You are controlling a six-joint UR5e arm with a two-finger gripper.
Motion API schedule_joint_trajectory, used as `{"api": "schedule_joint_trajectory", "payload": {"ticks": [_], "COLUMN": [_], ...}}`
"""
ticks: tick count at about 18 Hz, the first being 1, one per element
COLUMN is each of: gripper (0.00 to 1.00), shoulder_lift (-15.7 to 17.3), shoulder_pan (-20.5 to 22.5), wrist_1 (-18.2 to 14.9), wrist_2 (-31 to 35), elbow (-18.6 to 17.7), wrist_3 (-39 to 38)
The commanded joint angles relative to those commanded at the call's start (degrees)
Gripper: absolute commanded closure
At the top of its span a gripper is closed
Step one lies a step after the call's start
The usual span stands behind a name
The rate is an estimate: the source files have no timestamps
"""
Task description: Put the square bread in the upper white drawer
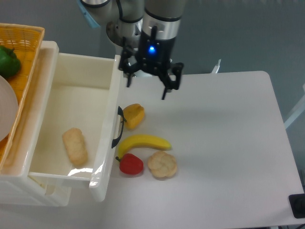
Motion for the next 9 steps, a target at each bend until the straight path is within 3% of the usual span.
{"api": "schedule_joint_trajectory", "payload": {"ticks": [3, 9], "gripper": [0.00, 0.00], "shoulder_lift": [-1.14, -2.46], "shoulder_pan": [0.88, 2.02], "wrist_1": [4.21, 6.16], "wrist_2": [2.37, 5.02], "elbow": [-0.09, -0.09], "wrist_3": [0.53, 0.53]}}
